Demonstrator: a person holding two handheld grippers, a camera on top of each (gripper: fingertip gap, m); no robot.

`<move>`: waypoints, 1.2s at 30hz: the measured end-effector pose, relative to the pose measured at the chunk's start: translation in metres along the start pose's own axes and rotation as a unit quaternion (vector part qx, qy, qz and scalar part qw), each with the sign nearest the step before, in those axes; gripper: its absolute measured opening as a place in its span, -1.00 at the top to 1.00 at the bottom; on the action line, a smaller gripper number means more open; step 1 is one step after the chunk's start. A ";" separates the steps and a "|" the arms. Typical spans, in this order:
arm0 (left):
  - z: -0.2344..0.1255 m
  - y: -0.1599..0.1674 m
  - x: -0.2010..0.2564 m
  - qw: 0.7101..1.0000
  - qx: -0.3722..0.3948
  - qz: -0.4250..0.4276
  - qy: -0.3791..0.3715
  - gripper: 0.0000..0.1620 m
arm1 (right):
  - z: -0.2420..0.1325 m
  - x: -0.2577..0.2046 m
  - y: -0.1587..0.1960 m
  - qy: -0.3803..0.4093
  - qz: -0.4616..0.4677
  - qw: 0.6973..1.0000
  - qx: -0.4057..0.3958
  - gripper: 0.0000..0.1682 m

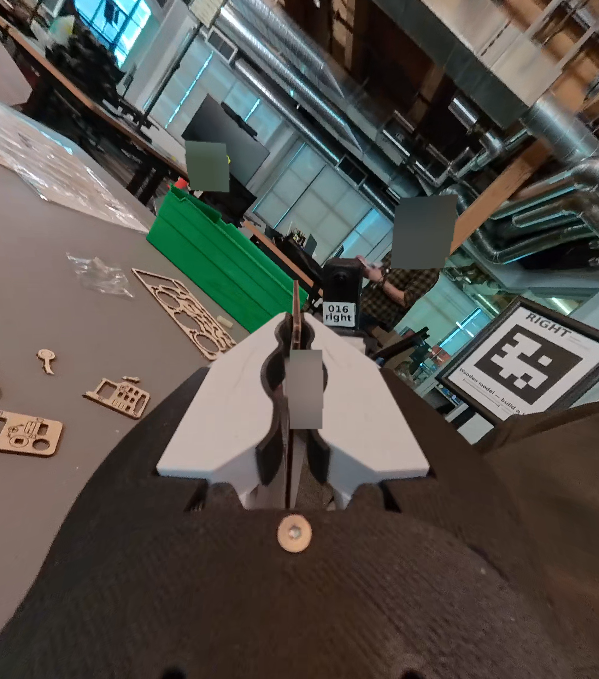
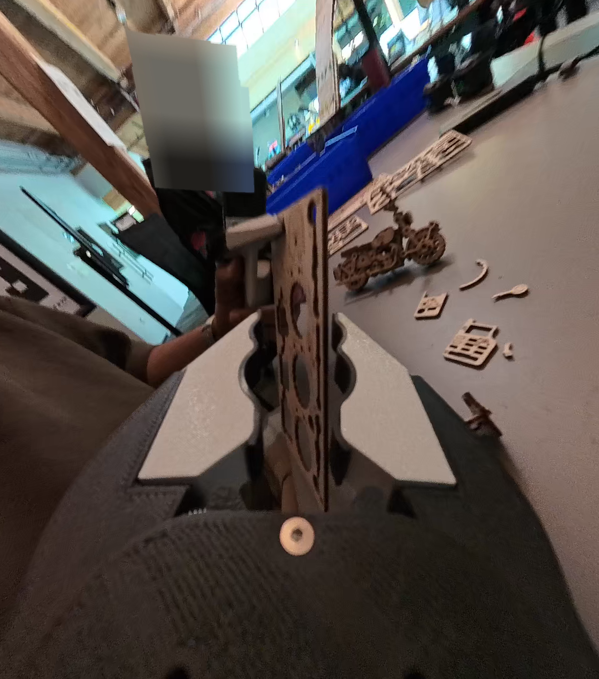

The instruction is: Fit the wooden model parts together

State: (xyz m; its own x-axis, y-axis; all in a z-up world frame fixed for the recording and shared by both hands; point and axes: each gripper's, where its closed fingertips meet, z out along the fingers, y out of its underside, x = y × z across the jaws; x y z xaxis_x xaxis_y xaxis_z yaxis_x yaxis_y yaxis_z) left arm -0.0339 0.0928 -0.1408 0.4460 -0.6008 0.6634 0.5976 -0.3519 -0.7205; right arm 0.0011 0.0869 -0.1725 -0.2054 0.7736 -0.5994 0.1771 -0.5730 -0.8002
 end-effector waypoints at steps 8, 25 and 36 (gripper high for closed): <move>0.004 0.016 -0.013 0.999 -0.037 -0.035 -0.002 1.00 | -0.017 0.014 -0.026 0.021 0.025 0.996 0.081 0.57; -0.004 0.008 -0.016 0.997 -0.030 -0.064 0.025 1.00 | 0.002 0.009 0.002 0.009 0.020 1.000 0.008 0.57; -0.008 0.003 -0.020 0.997 -0.022 -0.073 0.021 1.00 | -0.003 0.016 -0.009 0.008 0.041 0.998 0.039 0.58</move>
State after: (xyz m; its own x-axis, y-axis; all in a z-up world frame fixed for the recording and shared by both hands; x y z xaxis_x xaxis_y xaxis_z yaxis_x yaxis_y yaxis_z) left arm -0.0468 0.0982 -0.1579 0.3275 -0.5707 0.7530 0.6234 -0.4683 -0.6261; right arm -0.0009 0.1051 -0.1748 -0.1771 0.7271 -0.6632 0.1165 -0.6537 -0.7478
